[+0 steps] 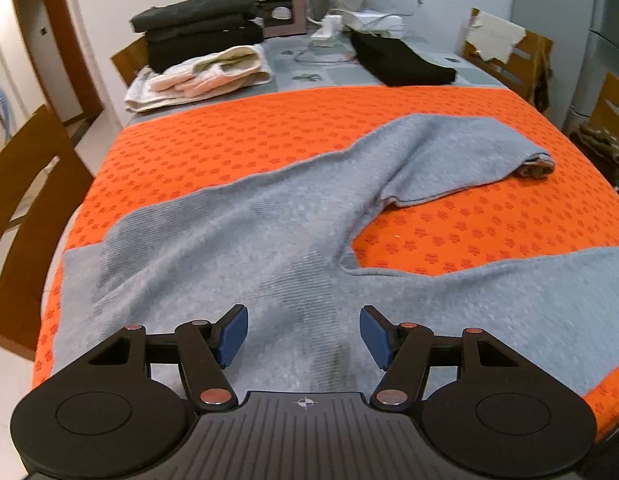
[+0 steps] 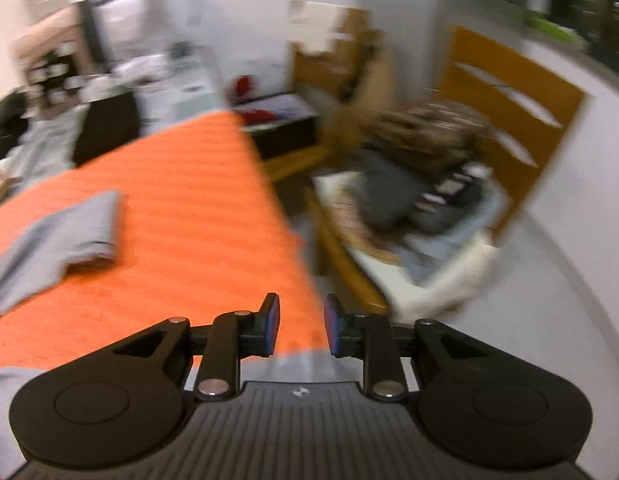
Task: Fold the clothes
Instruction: 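Grasp the sweater sleeve cuff with the right gripper and lift it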
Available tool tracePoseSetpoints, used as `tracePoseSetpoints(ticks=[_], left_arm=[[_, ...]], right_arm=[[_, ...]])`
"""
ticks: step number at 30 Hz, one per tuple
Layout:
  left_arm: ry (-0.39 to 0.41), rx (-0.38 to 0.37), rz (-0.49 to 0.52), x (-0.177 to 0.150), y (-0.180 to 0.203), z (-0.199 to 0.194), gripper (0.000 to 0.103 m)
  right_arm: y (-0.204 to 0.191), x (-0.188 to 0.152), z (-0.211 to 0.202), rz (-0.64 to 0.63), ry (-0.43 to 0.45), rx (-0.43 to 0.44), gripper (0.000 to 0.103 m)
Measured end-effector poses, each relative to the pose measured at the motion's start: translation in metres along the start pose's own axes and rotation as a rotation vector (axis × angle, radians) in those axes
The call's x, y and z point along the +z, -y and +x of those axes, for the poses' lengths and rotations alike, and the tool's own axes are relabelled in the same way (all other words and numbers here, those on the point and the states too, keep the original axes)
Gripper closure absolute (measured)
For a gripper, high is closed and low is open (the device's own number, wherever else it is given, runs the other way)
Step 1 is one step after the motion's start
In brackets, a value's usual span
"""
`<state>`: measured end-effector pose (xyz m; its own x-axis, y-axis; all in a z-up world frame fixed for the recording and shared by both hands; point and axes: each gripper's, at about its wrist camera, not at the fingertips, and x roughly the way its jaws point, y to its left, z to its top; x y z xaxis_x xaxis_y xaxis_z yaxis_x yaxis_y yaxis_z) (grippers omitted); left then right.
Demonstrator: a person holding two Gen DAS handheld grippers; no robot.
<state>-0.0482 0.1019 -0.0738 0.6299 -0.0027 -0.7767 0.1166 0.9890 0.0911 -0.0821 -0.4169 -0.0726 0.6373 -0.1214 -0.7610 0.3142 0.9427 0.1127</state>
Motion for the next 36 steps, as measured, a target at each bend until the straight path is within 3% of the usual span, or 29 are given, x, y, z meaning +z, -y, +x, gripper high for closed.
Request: tracePoseSetpoints(ticks=[7,16,19,21,22,23,29,33,36], left_arm=[[-0.003,0.098,-0.059,-0.009,-0.011,-0.013,0.038],[-0.019,0.231,-0.191,-0.027,-0.025,-0.032,0.038],[-0.028,0.258,-0.221,-0.033,-0.024,-0.038,0.038],[-0.035,0.273,-0.241,-0.037,-0.023,-0.041,0.038],[-0.039,0.279,-0.249,-0.039,-0.023,-0.041,0.038],[-0.042,0.283,-0.254,-0.04,-0.022,-0.042,0.038],[-0.04,0.279,-0.255,-0.041,-0.014,-0.043,0.038],[-0.024,0.26,-0.239,-0.036,-0.009,-0.041,0.038],[-0.011,0.252,-0.229,-0.031,-0.007,-0.04,0.038]], right_arm=[[-0.094,0.033,0.045,-0.282,-0.005,0.26,0.073],[-0.194,0.044,0.074,-0.712,-0.004,0.37,0.073],[-0.202,0.036,0.078,-0.82,0.007,0.345,0.073],[-0.203,0.031,0.082,-0.881,0.014,0.325,0.08],[-0.204,0.029,0.085,-0.915,0.016,0.31,0.096],[-0.203,0.029,0.085,-0.929,0.022,0.295,0.096],[-0.185,0.046,0.065,-0.907,0.109,0.238,0.097],[-0.162,0.068,0.058,-0.753,0.076,0.297,0.094],[-0.135,0.081,0.066,-0.497,0.026,0.344,0.069]])
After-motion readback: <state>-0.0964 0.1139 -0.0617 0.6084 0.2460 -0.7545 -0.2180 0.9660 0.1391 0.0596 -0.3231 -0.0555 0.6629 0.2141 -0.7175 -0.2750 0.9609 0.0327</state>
